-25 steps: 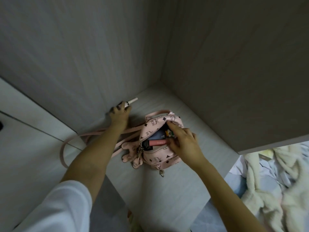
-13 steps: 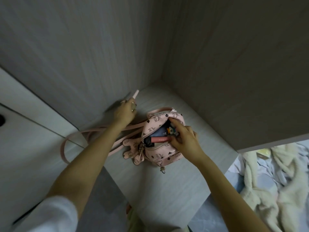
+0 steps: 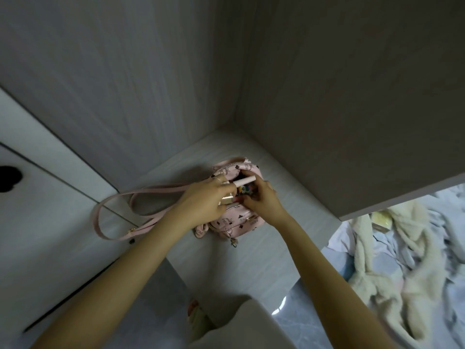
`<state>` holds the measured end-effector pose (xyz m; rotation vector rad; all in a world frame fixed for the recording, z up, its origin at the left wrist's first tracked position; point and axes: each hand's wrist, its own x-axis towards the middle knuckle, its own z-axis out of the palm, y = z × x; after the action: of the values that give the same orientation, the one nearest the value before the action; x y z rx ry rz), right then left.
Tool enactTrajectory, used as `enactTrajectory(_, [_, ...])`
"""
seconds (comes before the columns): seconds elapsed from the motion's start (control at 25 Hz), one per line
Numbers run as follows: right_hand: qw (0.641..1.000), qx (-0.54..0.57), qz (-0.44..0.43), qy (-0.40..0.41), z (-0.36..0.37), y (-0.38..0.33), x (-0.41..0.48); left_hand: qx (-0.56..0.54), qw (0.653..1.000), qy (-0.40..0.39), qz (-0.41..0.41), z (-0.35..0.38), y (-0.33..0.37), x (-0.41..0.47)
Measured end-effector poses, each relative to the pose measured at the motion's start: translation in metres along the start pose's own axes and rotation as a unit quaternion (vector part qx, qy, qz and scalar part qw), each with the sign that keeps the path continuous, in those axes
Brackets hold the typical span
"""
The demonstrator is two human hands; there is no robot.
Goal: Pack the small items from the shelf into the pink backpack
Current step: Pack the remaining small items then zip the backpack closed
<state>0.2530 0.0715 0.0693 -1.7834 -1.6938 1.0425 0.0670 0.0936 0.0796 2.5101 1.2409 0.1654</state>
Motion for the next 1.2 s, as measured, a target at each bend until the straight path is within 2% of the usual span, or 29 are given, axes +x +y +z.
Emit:
enactTrajectory(0.12, [0.995, 0.095, -0.002, 0.003, -0.001, 0.002, -0.004, -0.057, 0.997, -0.039, -0.044, 0.008, 0.006, 0.005])
enactTrajectory(0.28, [0.983, 0.169, 0.035, 0.055, 0.002, 0.004, -0.004, -0.202, 0.978, -0.030, -0.053, 0.012, 0.000, -0.007])
enactTrajectory(0.44, [0.990, 0.071, 0.011, 0.122, 0.003, 0.005, 0.004, -0.308, 0.946, 0.041, -0.093, 0.025, 0.003, -0.021])
enactTrajectory(0.6, [0.983, -0.070, -0.029, 0.166, 0.009, 0.003, 0.003, -0.324, 0.912, 0.187, -0.167, 0.036, 0.009, -0.028])
enactTrajectory(0.68, [0.977, -0.126, -0.027, 0.170, 0.013, 0.001, 0.001, -0.344, 0.897, 0.202, -0.190, 0.036, 0.009, -0.030])
enactTrajectory(0.72, [0.974, -0.145, -0.017, 0.171, 0.013, -0.001, 0.001, -0.337, 0.903, 0.190, -0.189, 0.036, 0.009, -0.032])
enactTrajectory(0.88, [0.971, -0.182, 0.021, 0.156, 0.010, -0.008, 0.005, -0.210, 0.961, 0.122, -0.135, 0.030, 0.010, -0.037])
enactTrajectory(1.0, [0.973, -0.170, 0.054, 0.143, 0.008, -0.011, 0.007, -0.164, 0.980, 0.054, -0.102, 0.018, 0.011, -0.029])
enactTrajectory(1.12, [0.978, -0.113, 0.053, 0.164, 0.011, -0.010, 0.006, -0.084, 0.993, -0.036, -0.081, 0.009, 0.012, -0.017])
enactTrajectory(1.2, [0.976, 0.002, 0.040, 0.216, 0.015, -0.007, 0.003, -0.032, 0.995, -0.051, -0.076, 0.010, 0.013, -0.013])
